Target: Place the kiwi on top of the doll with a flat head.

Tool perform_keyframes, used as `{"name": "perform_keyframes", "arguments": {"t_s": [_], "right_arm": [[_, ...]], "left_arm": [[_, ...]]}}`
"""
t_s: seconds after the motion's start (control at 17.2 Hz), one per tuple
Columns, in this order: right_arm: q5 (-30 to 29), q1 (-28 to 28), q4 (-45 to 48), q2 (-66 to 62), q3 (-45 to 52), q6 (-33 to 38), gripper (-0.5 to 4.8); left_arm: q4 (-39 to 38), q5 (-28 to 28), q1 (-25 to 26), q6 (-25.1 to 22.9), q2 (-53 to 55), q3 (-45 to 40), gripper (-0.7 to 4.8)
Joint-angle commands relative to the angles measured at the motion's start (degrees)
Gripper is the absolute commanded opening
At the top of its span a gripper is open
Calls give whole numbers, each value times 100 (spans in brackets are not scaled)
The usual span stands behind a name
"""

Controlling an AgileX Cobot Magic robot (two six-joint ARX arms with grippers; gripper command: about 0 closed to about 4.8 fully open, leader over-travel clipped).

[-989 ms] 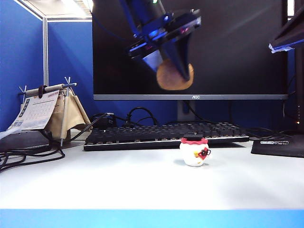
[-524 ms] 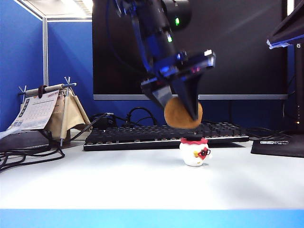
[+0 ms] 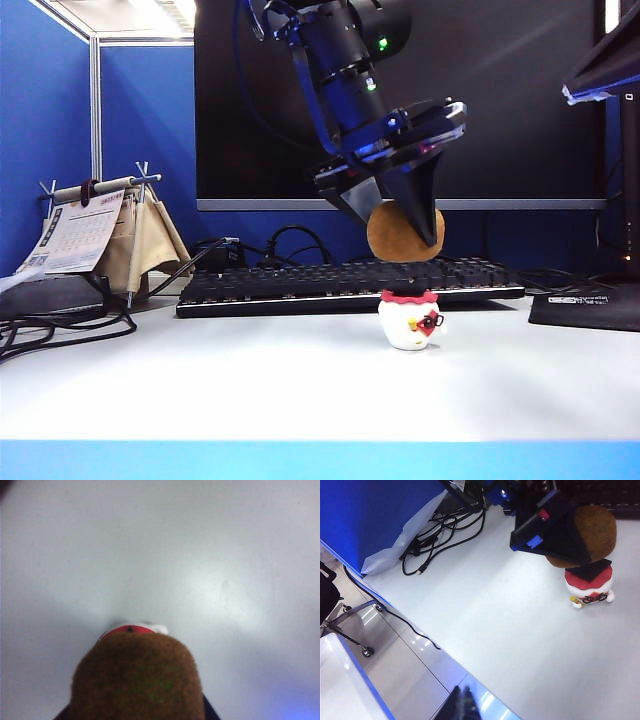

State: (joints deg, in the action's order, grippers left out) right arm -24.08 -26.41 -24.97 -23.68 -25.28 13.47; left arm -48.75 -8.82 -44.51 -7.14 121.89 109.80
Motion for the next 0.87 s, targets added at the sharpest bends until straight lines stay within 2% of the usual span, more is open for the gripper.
{"name": "perform_keyframes", "arguments": {"t_s": [0.06,0.64,0.7,0.81,0.87], "right_arm": [[-26,-4,31,7,-28,-22,-1],[-9,-4,-59,7,15,-22,-1],[-9,-4,-59,7,15,-22,-1],[-9,-4,-61,7,15,-22,-1],[-11,-4,-63,7,15,-22,-1]], "left_arm": [[136,-2,-9,-42,55,26,-6],[264,136,2,-144,227,33,-6],[267,179,2,-144,227,33,3],[256,256,2,-144,227,31,100],[256,256,2,-142,227,31,100]]}}
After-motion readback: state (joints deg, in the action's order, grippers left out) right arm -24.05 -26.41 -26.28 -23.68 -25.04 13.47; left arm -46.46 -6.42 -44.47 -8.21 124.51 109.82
